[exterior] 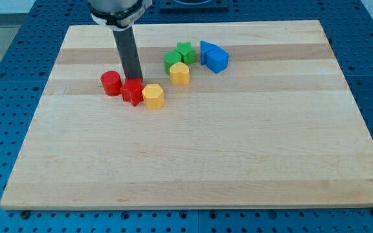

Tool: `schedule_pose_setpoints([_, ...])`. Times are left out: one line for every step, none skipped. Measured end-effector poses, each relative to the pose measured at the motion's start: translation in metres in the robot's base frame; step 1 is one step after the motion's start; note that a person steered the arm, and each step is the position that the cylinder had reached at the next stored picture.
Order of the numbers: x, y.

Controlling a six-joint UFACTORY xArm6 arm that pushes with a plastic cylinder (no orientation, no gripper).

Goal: Separate the red star from the red circle

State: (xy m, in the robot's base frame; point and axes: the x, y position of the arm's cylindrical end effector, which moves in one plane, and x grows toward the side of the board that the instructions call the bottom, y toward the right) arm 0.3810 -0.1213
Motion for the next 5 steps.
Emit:
schedule_pose_setpoints([0.025, 0.0])
schedule_pose_setpoints([0.052, 0.0])
schedule_pose_setpoints([0.062, 0.001])
schedule_pose_setpoints([0.056, 0.01])
schedule_pose_setpoints([0.037, 0.017])
